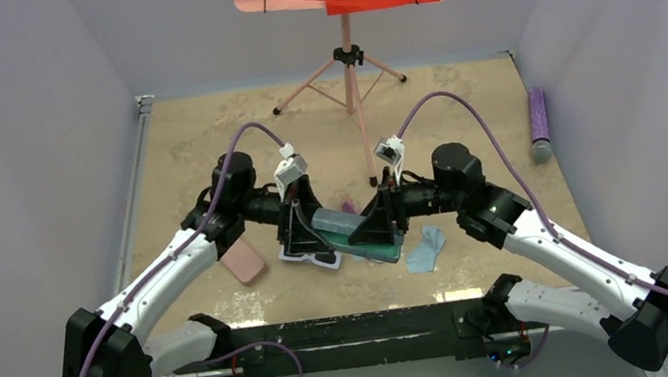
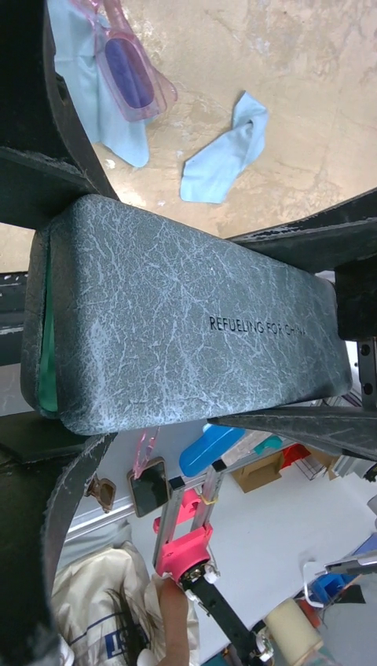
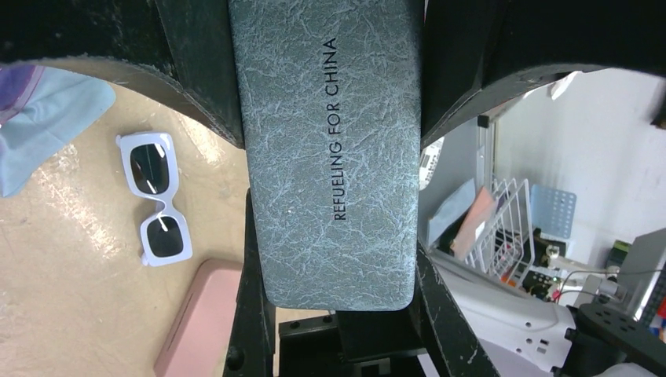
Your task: Organize the sunglasses
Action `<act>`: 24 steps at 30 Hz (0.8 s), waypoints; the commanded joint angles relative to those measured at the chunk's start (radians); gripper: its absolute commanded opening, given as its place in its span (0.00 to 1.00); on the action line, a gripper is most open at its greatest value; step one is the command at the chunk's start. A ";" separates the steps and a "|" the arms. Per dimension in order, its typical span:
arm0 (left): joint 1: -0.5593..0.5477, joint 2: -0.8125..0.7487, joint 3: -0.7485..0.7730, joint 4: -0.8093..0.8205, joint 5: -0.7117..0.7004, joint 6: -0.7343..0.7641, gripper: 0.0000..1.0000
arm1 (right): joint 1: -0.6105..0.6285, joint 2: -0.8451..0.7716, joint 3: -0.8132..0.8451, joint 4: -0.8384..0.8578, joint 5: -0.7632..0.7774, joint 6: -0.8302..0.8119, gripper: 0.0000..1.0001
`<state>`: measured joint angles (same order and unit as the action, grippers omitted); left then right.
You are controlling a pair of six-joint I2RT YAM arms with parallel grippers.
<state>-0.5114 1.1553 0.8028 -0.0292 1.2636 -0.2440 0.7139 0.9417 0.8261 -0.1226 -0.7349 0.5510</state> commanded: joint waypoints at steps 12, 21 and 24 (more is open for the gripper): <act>0.028 -0.027 -0.117 -0.095 -0.582 -0.076 0.36 | -0.009 -0.180 0.019 0.179 0.108 0.126 0.00; 0.027 -0.101 -0.156 -0.072 -0.844 -0.373 0.70 | -0.013 -0.229 -0.015 0.207 0.201 0.129 0.00; 0.027 -0.098 -0.186 -0.034 -0.857 -0.425 0.69 | -0.013 -0.256 -0.037 0.257 0.214 0.147 0.00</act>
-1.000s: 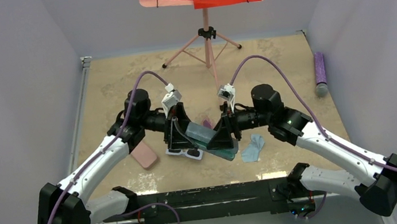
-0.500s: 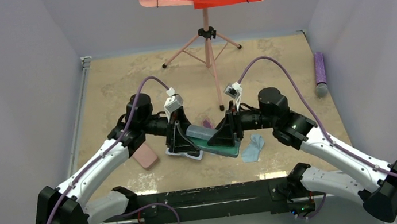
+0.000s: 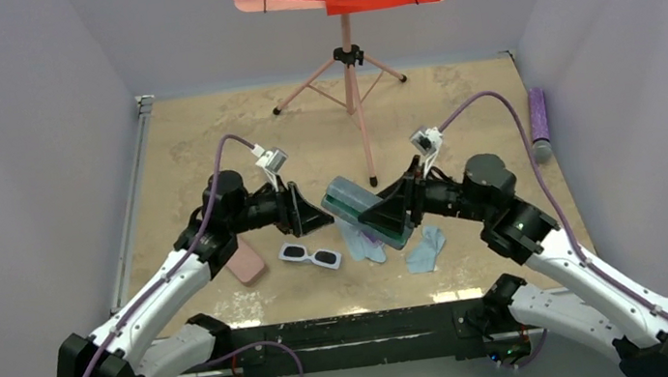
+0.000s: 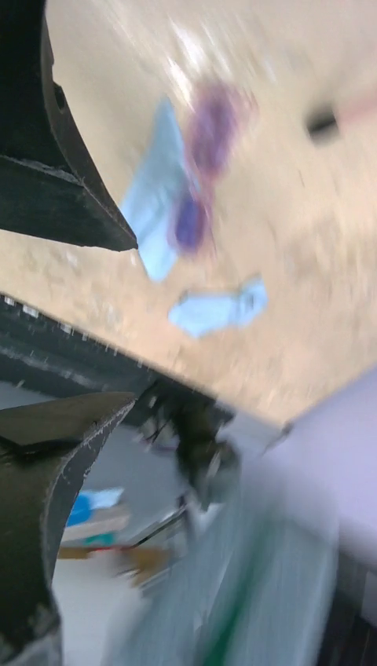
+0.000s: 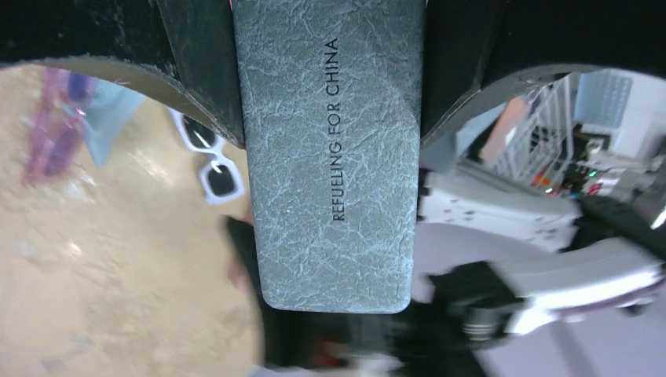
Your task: Organize the sunglasses
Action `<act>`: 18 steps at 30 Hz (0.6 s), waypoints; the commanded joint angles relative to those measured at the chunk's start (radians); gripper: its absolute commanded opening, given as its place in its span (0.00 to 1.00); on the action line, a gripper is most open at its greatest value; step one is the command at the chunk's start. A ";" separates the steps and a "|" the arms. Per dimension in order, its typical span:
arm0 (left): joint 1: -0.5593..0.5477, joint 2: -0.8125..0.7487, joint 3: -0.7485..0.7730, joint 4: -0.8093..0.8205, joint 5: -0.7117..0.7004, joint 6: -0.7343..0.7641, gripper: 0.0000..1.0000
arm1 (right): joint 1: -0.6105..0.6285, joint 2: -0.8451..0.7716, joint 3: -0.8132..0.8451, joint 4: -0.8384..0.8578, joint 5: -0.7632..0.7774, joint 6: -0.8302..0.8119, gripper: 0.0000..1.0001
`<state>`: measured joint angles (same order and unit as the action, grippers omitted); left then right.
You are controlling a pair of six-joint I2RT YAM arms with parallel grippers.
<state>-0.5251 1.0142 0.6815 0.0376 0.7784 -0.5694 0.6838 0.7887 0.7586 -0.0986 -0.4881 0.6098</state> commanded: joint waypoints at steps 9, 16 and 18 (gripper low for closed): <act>0.042 0.079 -0.112 0.102 -0.198 -0.210 0.74 | 0.017 -0.092 0.045 0.201 0.002 0.068 0.00; 0.031 -0.129 -0.109 0.309 -0.133 -0.367 0.99 | 0.017 -0.095 -0.003 0.163 0.166 -0.007 0.00; 0.025 -0.166 -0.111 0.317 -0.178 -0.394 1.00 | 0.017 -0.095 -0.019 0.178 0.188 -0.009 0.00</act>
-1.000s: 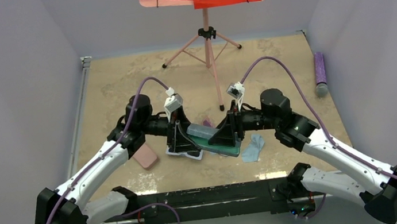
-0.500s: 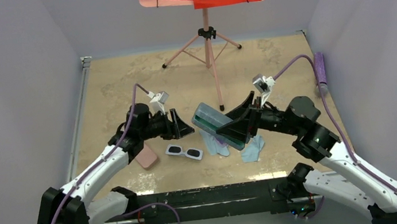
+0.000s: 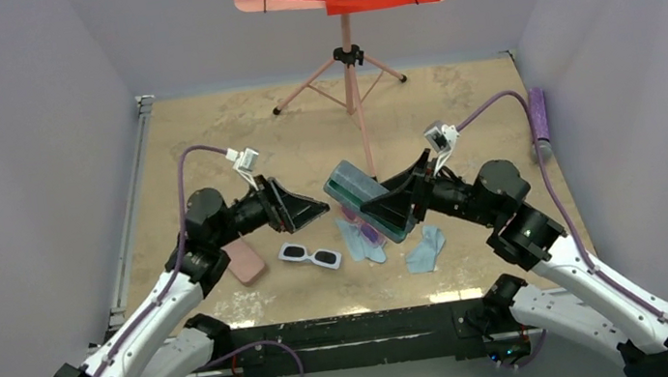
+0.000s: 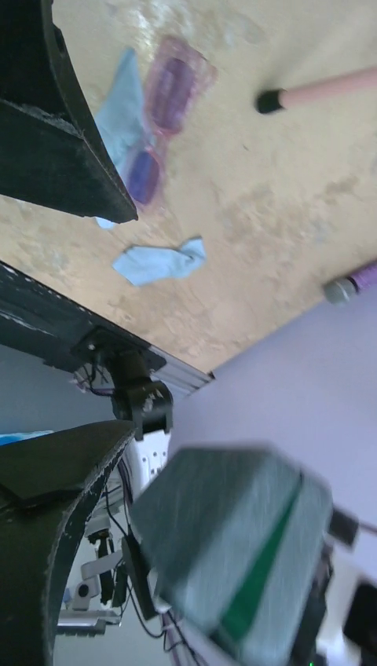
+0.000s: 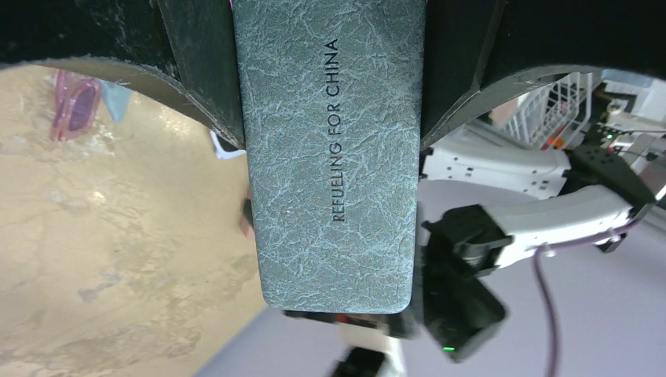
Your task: Organize the sunglasses
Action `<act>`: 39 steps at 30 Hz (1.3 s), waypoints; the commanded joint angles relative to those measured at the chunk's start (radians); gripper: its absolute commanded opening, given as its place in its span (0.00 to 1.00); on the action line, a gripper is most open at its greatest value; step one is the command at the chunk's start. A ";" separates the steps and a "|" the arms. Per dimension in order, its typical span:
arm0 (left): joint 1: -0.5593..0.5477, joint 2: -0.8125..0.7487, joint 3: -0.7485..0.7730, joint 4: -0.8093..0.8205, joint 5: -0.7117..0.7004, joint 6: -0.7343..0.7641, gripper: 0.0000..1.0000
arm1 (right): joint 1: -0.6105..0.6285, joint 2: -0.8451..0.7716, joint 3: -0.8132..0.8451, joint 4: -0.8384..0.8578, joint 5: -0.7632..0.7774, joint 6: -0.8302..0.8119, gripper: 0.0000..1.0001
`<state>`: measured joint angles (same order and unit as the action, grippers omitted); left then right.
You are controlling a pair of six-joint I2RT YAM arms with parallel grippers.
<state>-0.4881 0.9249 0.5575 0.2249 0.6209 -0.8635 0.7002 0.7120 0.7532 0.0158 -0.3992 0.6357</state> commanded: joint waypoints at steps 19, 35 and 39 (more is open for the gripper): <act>-0.068 -0.001 0.059 0.253 -0.189 -0.224 1.00 | 0.060 0.040 -0.062 0.162 0.286 -0.093 0.00; -0.110 0.042 0.064 0.176 -0.296 -0.220 1.00 | 0.091 0.101 -0.063 0.248 0.274 -0.110 0.00; -0.124 0.066 0.061 0.184 -0.315 -0.228 1.00 | 0.109 0.109 -0.064 0.259 0.290 -0.122 0.00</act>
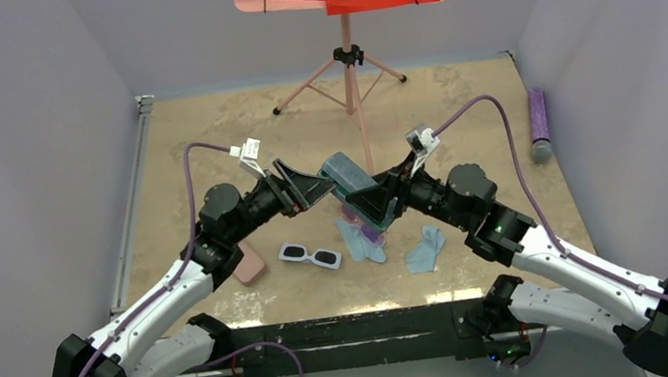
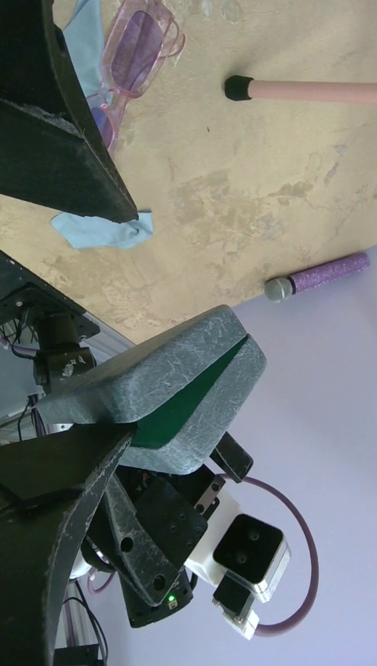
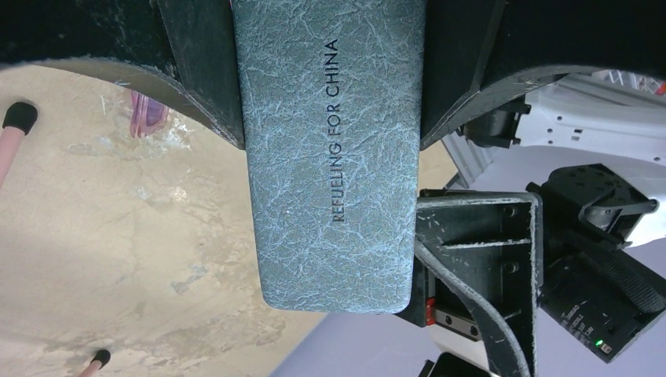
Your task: Organize the sunglasses
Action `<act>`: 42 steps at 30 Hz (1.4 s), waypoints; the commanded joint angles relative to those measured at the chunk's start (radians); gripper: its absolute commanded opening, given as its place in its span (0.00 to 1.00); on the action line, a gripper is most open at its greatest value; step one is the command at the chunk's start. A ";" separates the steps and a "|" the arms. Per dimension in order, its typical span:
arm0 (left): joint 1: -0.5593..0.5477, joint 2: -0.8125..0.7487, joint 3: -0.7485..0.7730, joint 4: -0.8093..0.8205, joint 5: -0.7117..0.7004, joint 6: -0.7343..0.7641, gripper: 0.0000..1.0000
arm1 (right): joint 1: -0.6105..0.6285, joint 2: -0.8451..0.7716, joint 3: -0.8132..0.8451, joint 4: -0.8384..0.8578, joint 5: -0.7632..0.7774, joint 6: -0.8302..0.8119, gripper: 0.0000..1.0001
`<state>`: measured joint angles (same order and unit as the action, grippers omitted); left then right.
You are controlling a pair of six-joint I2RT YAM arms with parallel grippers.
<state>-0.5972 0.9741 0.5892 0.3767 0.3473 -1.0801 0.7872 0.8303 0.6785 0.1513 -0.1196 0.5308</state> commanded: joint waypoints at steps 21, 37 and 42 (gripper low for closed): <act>-0.017 0.091 0.077 -0.373 -0.187 0.108 0.99 | 0.025 -0.092 0.034 0.126 -0.064 0.069 0.00; -0.015 -0.065 0.059 -0.318 0.126 0.393 0.97 | -0.018 -0.069 0.080 -0.148 -0.295 0.081 0.00; -0.015 -0.055 0.097 -0.393 0.150 0.444 0.83 | -0.024 -0.078 0.065 -0.183 -0.370 0.086 0.00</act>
<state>-0.6140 0.9161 0.6289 0.0349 0.4530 -0.7242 0.7692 0.7666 0.7143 -0.0429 -0.3782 0.6006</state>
